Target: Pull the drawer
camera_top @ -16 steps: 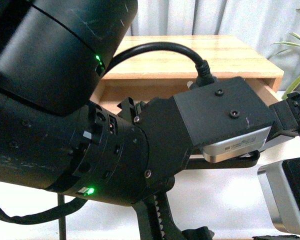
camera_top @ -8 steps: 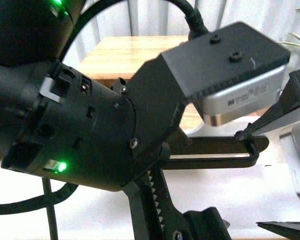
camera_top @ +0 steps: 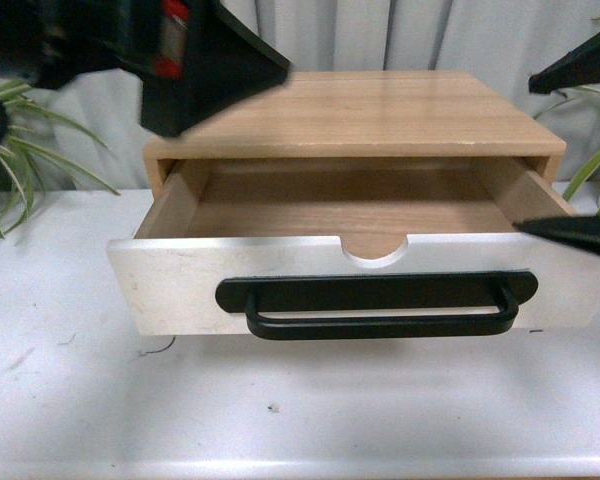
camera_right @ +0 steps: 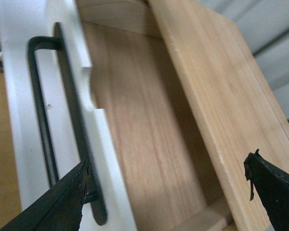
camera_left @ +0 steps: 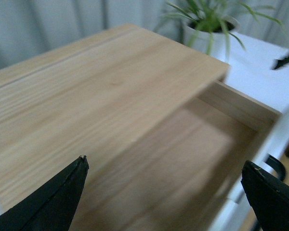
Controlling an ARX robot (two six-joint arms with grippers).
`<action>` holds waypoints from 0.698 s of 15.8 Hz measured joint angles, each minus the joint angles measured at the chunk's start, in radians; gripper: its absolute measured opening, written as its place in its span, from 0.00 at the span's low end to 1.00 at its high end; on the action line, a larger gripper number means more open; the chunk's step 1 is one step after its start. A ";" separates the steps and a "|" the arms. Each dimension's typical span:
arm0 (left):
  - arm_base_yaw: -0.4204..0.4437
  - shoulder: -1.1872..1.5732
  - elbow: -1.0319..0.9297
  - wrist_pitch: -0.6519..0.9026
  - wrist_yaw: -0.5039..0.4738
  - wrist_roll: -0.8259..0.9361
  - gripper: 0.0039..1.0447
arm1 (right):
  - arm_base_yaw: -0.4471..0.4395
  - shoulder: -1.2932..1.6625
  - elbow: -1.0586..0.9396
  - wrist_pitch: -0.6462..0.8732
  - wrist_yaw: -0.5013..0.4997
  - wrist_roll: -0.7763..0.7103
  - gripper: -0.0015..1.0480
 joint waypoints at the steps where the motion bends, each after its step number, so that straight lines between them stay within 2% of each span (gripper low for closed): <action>1: 0.089 -0.002 0.002 0.043 -0.063 -0.095 0.94 | -0.026 0.002 0.000 0.118 0.023 0.137 0.94; 3: 0.237 -0.003 0.001 0.066 -0.167 -0.245 0.94 | -0.082 0.028 -0.003 0.306 0.111 0.425 0.94; 5: 0.376 -0.006 -0.044 0.100 -0.235 -0.329 0.94 | -0.140 0.090 -0.003 0.381 0.274 0.682 0.94; 6: 0.428 -0.019 -0.081 0.100 -0.262 -0.347 0.94 | -0.162 0.098 -0.005 0.386 0.322 0.779 0.94; 7: 0.473 -0.029 -0.117 0.086 -0.309 -0.349 0.94 | -0.182 0.090 -0.010 0.400 0.344 0.876 0.94; 9: 0.486 -0.063 -0.158 0.071 -0.378 -0.316 0.94 | -0.199 0.059 -0.028 0.414 0.355 0.961 0.94; 10: 0.492 -0.066 -0.191 0.195 -0.347 -0.292 0.90 | -0.193 0.052 -0.065 0.546 0.434 1.006 0.89; 11: 0.482 -0.093 -0.295 0.431 -0.276 -0.245 0.76 | -0.184 -0.026 -0.175 0.668 0.564 1.048 0.75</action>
